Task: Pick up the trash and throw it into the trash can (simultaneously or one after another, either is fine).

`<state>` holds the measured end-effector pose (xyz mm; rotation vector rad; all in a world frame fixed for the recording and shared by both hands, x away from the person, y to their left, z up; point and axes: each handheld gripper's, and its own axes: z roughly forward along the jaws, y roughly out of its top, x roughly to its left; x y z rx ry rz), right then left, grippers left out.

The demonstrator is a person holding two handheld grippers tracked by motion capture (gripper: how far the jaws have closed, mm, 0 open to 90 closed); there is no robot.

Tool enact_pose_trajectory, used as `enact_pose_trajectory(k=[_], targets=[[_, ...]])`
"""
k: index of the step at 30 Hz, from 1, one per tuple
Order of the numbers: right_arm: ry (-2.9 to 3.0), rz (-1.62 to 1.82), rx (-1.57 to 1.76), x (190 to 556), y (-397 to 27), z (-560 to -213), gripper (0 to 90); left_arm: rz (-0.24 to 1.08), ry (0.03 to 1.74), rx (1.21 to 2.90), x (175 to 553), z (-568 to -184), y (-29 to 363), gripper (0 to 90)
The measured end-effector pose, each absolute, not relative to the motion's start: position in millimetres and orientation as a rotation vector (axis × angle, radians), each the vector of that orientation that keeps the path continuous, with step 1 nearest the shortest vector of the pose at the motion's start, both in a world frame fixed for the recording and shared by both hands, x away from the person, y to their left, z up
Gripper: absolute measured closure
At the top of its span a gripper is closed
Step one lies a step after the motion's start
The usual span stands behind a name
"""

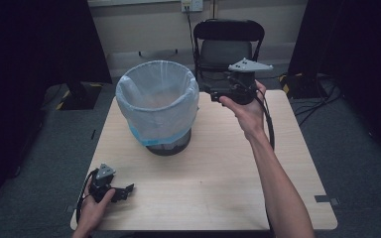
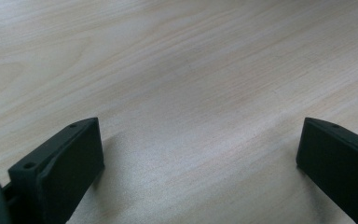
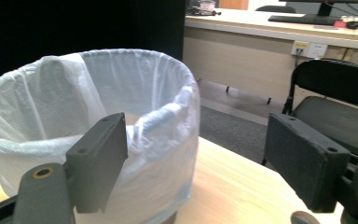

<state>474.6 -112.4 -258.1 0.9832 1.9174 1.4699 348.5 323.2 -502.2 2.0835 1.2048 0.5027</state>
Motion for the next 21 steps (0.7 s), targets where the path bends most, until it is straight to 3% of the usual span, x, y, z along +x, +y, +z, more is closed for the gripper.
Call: enact_pose_trajectory(k=[21], targets=[[1.870, 1.438, 1.136, 455, -157, -288, 16.6, 0.502, 1.205, 2.083, 348, -502, 323, 0.0]])
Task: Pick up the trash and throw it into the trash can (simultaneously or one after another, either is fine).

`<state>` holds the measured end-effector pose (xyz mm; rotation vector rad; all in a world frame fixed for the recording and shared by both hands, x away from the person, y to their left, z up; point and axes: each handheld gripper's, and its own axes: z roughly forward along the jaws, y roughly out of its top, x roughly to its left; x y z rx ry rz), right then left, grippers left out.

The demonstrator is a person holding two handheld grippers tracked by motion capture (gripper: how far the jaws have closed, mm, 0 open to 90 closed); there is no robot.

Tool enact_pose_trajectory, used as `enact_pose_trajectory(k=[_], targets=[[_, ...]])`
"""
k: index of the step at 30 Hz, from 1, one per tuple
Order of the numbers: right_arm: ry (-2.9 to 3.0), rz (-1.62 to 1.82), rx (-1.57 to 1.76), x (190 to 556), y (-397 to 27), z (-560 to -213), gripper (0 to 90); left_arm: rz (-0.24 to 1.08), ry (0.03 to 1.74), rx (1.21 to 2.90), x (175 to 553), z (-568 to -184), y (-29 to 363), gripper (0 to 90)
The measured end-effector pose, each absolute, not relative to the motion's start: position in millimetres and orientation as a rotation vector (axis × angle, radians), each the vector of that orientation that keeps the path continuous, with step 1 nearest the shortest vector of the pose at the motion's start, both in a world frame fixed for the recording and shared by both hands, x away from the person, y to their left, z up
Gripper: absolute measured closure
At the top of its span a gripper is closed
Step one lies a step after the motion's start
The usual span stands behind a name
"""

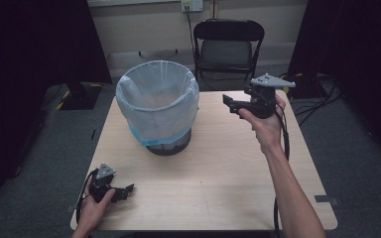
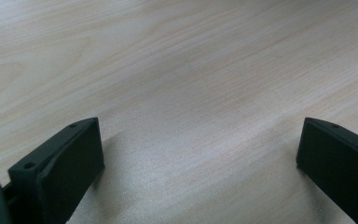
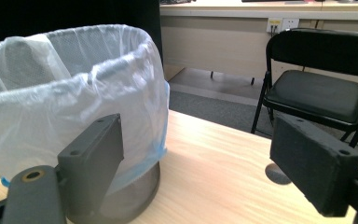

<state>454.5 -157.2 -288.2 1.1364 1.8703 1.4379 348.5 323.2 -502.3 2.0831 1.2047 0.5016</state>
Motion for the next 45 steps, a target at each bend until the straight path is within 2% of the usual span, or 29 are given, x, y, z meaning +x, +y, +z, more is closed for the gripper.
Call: enact_pose_trajectory(k=[30, 45], targets=[[1.927, 1.250, 1.341, 410, -208, -381, 15.5, 0.504, 1.207, 2.084, 348, -502, 323, 0.1], [1.980, 1.131, 1.427, 380, -228, -443, 16.1, 0.505, 1.208, 2.083, 348, -502, 323, 0.1]])
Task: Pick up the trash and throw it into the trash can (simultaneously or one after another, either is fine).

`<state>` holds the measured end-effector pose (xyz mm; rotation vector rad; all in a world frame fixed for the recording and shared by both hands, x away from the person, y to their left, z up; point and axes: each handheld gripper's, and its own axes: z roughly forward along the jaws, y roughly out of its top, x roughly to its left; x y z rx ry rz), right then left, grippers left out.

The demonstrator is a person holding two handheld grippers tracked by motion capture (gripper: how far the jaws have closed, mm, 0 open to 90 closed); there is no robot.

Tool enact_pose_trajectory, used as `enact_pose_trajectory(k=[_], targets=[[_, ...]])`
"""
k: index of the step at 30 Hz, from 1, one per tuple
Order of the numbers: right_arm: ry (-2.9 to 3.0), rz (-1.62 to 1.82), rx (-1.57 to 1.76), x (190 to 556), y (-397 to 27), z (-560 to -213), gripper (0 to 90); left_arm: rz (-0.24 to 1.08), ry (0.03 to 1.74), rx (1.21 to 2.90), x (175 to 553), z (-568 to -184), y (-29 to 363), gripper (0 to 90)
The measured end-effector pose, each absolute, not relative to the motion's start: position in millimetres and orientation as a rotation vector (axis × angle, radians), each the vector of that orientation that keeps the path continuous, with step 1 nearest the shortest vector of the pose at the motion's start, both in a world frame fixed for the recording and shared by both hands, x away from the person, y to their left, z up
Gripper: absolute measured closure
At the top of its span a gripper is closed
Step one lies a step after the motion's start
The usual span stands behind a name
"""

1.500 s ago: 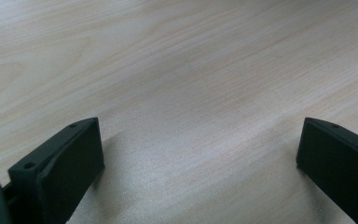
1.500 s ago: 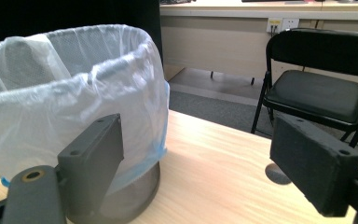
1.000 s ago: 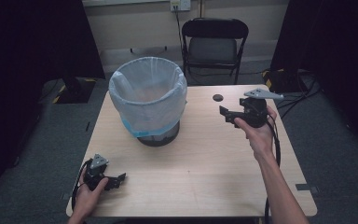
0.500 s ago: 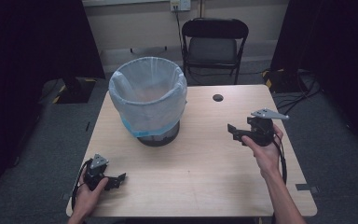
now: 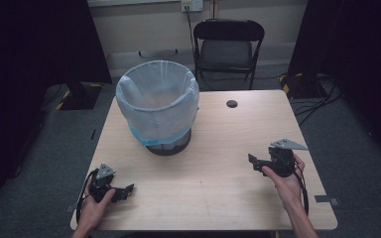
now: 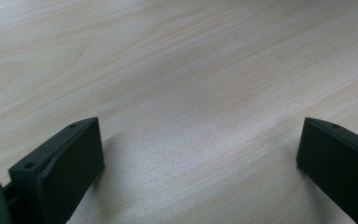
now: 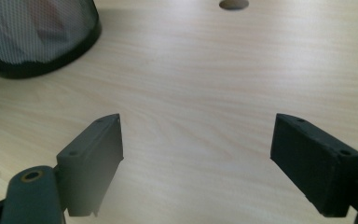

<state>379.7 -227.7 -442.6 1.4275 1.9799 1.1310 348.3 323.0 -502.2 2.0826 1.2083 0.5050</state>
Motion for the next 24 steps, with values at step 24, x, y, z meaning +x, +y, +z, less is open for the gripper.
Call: enact_pose_trajectory(k=[24], targets=[[2.006, 0.888, 1.484, 363, -240, -499, 16.3, 0.505, 1.209, 2.082, 348, -502, 323, 0.1]])
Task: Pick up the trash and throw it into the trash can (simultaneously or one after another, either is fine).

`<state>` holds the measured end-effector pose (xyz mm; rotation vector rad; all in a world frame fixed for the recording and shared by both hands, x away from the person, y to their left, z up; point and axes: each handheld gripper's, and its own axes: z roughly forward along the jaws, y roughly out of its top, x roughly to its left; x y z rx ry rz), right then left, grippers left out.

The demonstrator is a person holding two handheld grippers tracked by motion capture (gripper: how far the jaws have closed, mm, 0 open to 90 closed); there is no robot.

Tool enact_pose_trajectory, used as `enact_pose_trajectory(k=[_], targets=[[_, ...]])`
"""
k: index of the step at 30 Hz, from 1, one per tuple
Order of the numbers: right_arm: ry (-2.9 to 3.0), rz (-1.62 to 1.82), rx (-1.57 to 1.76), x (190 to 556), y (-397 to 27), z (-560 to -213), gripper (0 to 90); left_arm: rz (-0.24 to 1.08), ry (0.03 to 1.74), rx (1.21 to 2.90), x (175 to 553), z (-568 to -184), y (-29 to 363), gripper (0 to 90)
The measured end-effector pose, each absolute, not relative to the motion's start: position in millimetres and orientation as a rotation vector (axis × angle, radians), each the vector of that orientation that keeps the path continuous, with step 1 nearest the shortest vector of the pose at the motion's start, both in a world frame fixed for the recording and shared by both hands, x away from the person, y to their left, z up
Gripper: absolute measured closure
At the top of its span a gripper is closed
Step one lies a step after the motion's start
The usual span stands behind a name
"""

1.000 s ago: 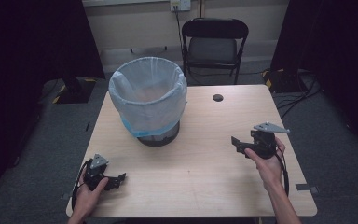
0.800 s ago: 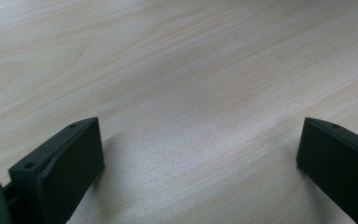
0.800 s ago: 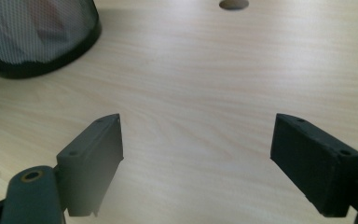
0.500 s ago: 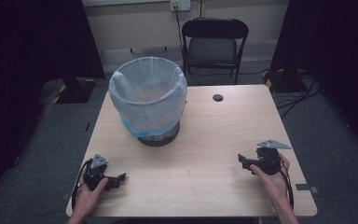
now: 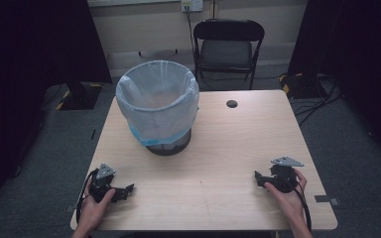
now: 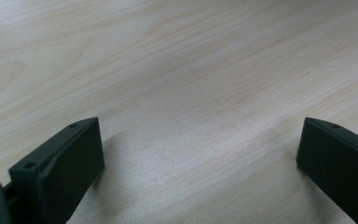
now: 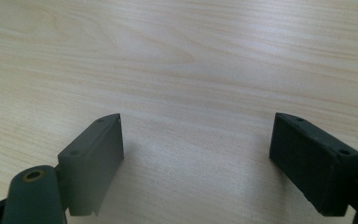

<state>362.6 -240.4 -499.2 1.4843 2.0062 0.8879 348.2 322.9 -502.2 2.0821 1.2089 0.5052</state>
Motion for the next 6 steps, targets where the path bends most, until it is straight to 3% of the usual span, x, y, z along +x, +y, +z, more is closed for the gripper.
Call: enact_pose_trajectory(k=[6], targets=[[2.000, 0.872, 1.488, 362.2, -239.1, -499.5, 15.6, 0.505, 1.209, 2.082, 348.2, -502.2, 322.9, 0.1]])
